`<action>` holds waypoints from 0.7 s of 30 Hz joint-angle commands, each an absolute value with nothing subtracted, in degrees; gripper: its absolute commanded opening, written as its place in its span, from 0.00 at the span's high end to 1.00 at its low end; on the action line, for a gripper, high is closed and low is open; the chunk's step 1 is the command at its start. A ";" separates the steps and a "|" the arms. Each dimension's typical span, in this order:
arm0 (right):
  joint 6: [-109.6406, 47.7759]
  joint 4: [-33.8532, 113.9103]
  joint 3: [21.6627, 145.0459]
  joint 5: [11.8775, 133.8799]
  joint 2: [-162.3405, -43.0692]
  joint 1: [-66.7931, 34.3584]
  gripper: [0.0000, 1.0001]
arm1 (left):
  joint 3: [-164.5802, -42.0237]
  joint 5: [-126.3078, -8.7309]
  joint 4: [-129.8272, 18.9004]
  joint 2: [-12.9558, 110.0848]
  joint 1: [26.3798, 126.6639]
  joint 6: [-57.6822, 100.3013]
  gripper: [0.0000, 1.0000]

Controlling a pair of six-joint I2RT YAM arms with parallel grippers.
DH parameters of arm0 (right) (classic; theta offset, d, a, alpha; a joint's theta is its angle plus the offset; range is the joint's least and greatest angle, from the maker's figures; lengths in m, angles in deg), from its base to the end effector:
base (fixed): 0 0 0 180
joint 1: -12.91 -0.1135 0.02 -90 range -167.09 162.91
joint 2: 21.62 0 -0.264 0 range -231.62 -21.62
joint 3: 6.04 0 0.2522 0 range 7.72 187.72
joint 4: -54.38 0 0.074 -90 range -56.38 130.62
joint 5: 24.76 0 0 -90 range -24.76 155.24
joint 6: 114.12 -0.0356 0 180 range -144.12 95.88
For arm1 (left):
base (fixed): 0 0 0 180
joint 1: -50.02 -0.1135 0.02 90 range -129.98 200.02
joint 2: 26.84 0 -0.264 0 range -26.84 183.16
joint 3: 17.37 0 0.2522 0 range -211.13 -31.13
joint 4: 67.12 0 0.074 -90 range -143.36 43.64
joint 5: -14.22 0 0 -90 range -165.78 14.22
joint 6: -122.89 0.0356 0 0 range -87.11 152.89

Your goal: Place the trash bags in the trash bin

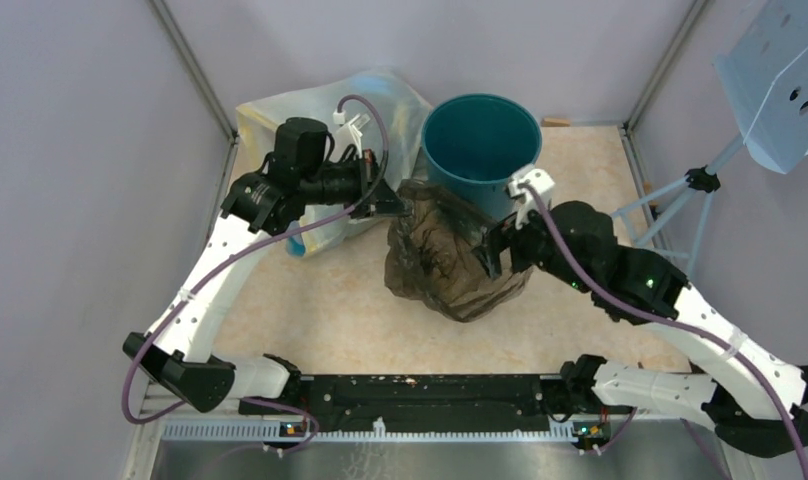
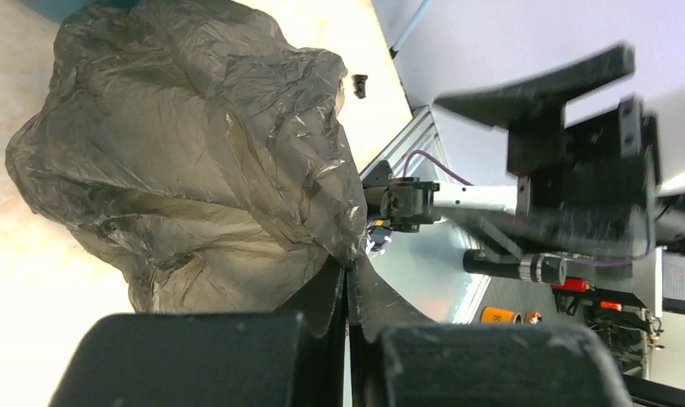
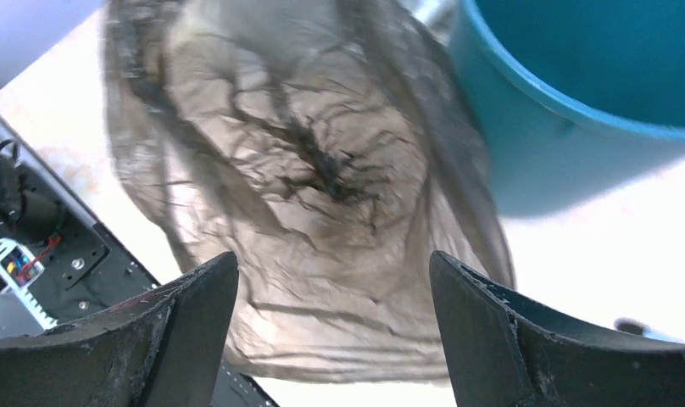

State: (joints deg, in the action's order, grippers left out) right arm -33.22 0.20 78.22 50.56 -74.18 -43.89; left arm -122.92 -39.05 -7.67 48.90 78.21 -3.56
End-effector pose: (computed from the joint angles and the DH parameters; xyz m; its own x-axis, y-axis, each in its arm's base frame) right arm 0.1030 0.1409 0.4142 -0.3145 -0.2012 -0.9277 -0.6395 0.7671 0.0505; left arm 0.2217 -0.1430 0.4440 -0.8477 -0.0859 -0.5234 0.4141 0.5095 -0.7543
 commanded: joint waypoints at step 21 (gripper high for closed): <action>-53.38 0.88 55.08 72.68 -72.63 -10.25 0.14 | -120.76 -44.13 -3.02 44.79 77.78 6.03 1.00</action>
State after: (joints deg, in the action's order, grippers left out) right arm -50.36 -1.66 58.11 72.94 -73.48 -10.66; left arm -121.48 -43.75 -2.49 47.24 78.12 4.51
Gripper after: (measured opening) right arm 0.861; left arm 0.003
